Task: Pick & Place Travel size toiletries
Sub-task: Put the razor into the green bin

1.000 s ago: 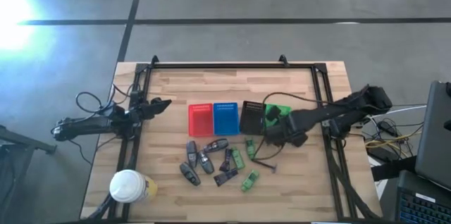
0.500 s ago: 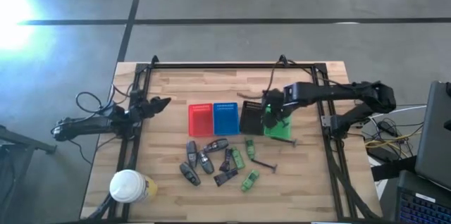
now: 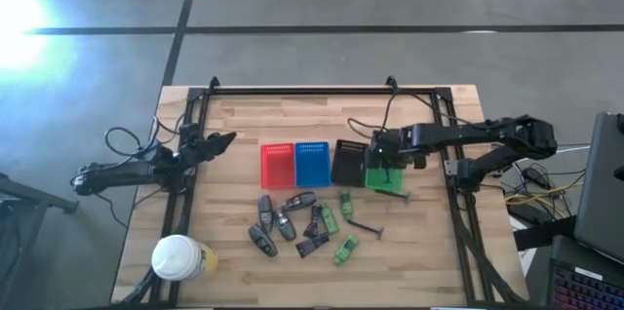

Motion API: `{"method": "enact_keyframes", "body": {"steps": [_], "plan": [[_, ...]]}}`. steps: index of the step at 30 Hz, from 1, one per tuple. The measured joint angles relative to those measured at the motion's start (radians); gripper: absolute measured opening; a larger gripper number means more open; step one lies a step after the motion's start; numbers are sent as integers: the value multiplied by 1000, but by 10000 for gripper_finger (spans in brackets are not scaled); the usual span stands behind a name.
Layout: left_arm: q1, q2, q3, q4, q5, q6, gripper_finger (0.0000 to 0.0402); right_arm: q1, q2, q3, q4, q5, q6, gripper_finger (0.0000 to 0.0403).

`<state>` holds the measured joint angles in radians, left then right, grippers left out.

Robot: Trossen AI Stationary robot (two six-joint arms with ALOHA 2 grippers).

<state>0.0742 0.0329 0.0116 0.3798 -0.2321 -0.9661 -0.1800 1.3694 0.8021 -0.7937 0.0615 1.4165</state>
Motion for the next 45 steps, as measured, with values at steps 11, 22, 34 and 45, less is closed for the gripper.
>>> {"method": "enact_keyframes", "body": {"steps": [11,22,34,45], "plan": [[0,0,0,-2,3,1,266,6,92,44,11,-37,-52,59],[0,0,0,0,3,1,266,46,91,100,-15,-16,-182,181],[0,0,0,-10,3,1,266,175,74,222,-266,47,-295,261],[0,0,0,-15,3,1,266,593,56,174,-236,-48,-318,253]]}}
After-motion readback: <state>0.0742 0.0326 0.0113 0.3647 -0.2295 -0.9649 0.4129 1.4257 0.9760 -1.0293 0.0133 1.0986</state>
